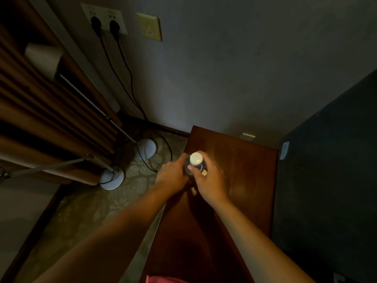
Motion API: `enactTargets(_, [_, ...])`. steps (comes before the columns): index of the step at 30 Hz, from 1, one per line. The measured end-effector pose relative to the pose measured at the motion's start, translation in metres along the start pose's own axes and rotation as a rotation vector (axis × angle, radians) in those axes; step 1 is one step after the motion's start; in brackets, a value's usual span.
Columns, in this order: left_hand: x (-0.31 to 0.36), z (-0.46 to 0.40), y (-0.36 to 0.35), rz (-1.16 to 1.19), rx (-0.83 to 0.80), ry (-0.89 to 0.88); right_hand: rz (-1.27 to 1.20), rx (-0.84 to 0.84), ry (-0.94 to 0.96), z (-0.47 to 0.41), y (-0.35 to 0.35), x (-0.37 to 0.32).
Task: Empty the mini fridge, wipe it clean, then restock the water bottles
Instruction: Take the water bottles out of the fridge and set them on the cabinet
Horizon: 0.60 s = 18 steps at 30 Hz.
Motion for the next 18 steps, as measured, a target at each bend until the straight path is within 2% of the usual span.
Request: enactTargets(18, [0.025,-0.104,0.014,0.053,-0.011,-0.046,-0.080,0.046,-0.035,-0.097,0.030,-0.018])
Point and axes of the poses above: each hand's wrist, its own z-axis away from the middle knuckle, its own y-axis out of the back of the hand, x = y × z, the point moved 7 cm from there along -z, towards the middle knuckle, and after that the axes turned 14 degrees about z, right-handed, at the moved point
